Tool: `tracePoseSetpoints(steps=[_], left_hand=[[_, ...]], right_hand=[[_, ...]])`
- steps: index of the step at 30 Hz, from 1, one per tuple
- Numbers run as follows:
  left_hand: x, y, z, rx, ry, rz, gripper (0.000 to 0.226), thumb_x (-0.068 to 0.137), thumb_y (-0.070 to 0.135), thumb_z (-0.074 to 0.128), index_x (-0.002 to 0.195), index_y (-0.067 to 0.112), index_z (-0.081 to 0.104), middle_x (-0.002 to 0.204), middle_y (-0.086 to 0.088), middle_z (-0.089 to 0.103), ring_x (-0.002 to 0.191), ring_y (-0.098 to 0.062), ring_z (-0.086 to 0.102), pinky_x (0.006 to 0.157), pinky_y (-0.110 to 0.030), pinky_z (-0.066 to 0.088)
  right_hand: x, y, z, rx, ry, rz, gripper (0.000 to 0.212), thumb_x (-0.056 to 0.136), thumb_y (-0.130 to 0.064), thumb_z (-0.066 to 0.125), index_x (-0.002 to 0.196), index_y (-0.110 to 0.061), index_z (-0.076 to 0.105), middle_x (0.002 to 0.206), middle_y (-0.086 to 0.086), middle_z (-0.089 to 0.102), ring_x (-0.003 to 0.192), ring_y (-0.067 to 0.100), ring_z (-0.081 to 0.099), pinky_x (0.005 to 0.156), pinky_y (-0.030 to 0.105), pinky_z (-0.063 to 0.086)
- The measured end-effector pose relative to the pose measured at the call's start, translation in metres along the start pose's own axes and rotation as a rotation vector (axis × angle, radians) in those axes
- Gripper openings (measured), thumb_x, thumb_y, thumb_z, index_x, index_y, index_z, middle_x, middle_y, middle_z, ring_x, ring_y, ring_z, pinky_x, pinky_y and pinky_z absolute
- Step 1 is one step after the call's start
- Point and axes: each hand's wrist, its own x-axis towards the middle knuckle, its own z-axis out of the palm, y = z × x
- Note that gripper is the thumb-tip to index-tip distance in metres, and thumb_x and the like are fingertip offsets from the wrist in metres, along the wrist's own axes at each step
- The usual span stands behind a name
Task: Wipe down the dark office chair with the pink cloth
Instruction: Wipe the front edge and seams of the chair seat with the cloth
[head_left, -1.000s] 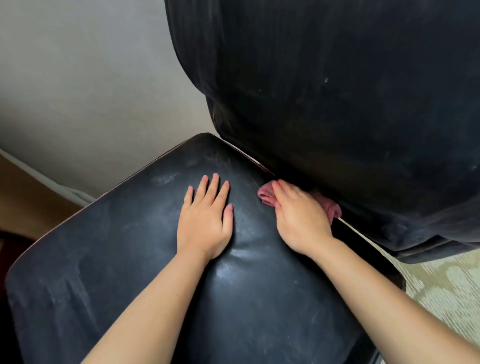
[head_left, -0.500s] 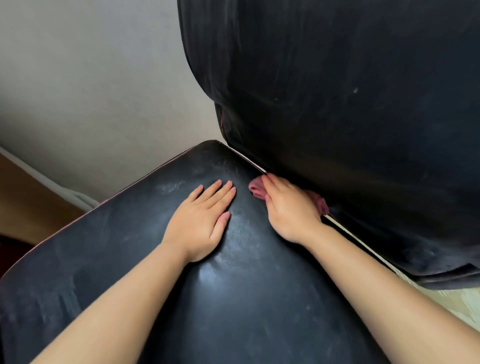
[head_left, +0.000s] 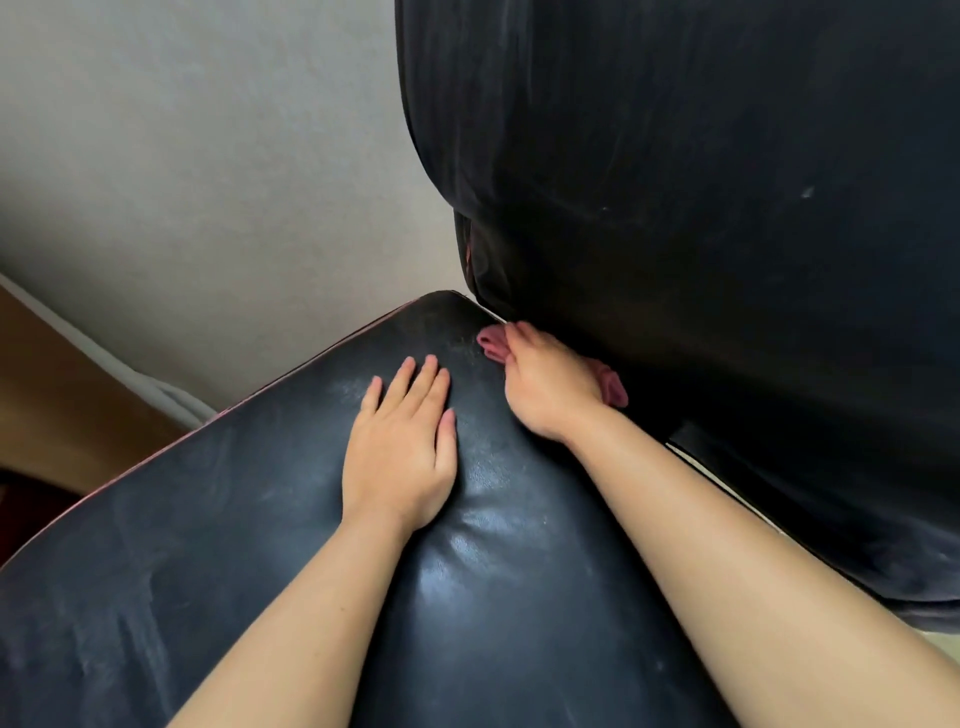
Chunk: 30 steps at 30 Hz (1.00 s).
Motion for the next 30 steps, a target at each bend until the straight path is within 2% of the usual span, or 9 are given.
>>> tracePoseSetpoints(steps=[2,4,9,12,14,17,22,27,30], left_hand=[[0.003,-0.001,-0.001,0.002,-0.013,0.004,0.068,0.089,0.040,0.007,0.143,0.014,0.039,0.152,0.000,0.034,0.144,-0.018,0.024,0.118,-0.036,0.010],[0.003,-0.001,-0.001,0.015,-0.034,0.004,0.069,0.089,0.040,0.006,0.144,0.015,0.039,0.151,0.001,0.034,0.144,-0.018,0.024,0.118,-0.036,0.009],[0.013,-0.009,-0.008,-0.018,-0.087,0.060,0.076,0.084,0.046,0.001,0.144,0.016,0.038,0.151,0.002,0.034,0.143,-0.016,0.026,0.115,-0.028,0.006],[0.018,-0.036,-0.018,-0.013,-0.140,0.214,0.073,0.086,0.048,0.004,0.143,0.018,0.039,0.150,0.004,0.036,0.141,-0.014,0.030,0.114,-0.027,0.008],[0.017,-0.045,-0.019,0.003,-0.138,0.240,0.067,0.091,0.046,0.008,0.143,0.018,0.040,0.149,0.005,0.036,0.140,-0.013,0.030,0.115,-0.029,0.010],[0.014,-0.045,-0.015,-0.027,-0.106,0.188,0.059,0.094,0.039,0.017,0.139,0.015,0.047,0.147,0.001,0.042,0.138,-0.016,0.035,0.115,-0.031,0.015],[0.013,-0.046,-0.011,-0.002,-0.001,0.095,0.052,0.093,0.030,0.027,0.132,0.009,0.055,0.140,-0.006,0.050,0.133,-0.024,0.044,0.112,-0.032,0.016],[0.019,-0.047,-0.006,0.015,0.059,-0.009,0.052,0.092,0.030,0.028,0.128,0.008,0.058,0.138,-0.007,0.053,0.131,-0.024,0.046,0.110,-0.034,0.019],[0.020,-0.047,-0.005,0.020,0.068,-0.048,0.052,0.092,0.030,0.028,0.128,0.008,0.058,0.137,-0.008,0.053,0.130,-0.025,0.047,0.110,-0.034,0.019]], right_hand=[[0.012,-0.005,-0.001,0.034,-0.004,0.045,0.050,0.097,-0.015,0.032,0.145,-0.009,0.025,0.150,0.008,0.031,0.134,0.026,0.034,0.105,0.033,0.029],[-0.004,-0.008,-0.002,-0.014,0.028,0.010,0.050,0.096,-0.016,0.034,0.145,-0.008,0.025,0.149,0.008,0.031,0.133,0.025,0.034,0.105,0.032,0.027],[-0.039,-0.007,0.000,-0.085,0.030,-0.171,0.055,0.098,-0.018,0.032,0.150,-0.013,0.014,0.157,0.004,0.014,0.144,0.017,0.014,0.114,0.027,0.008],[-0.005,-0.010,-0.008,-0.015,-0.037,-0.141,0.051,0.098,-0.013,0.032,0.148,-0.011,0.021,0.156,0.006,0.020,0.142,0.019,0.019,0.114,0.029,0.016],[0.015,-0.015,-0.009,0.005,-0.051,-0.084,0.050,0.098,-0.012,0.032,0.147,-0.010,0.022,0.154,0.008,0.022,0.140,0.022,0.022,0.112,0.032,0.021],[0.016,-0.022,-0.003,-0.019,-0.033,-0.042,0.054,0.097,-0.014,0.034,0.148,-0.009,0.018,0.155,0.010,0.018,0.140,0.025,0.023,0.110,0.032,0.021],[-0.008,-0.025,0.008,-0.094,0.015,-0.144,0.058,0.096,-0.018,0.035,0.150,-0.011,0.012,0.157,0.009,0.011,0.144,0.021,0.015,0.115,0.030,0.010],[0.052,-0.035,0.000,0.005,-0.049,-0.029,0.051,0.095,-0.010,0.033,0.145,-0.007,0.025,0.149,0.010,0.030,0.134,0.027,0.032,0.106,0.033,0.028],[0.066,-0.040,0.000,0.054,-0.083,0.040,0.050,0.095,-0.009,0.031,0.144,-0.008,0.026,0.148,0.009,0.033,0.131,0.029,0.036,0.104,0.036,0.033]])
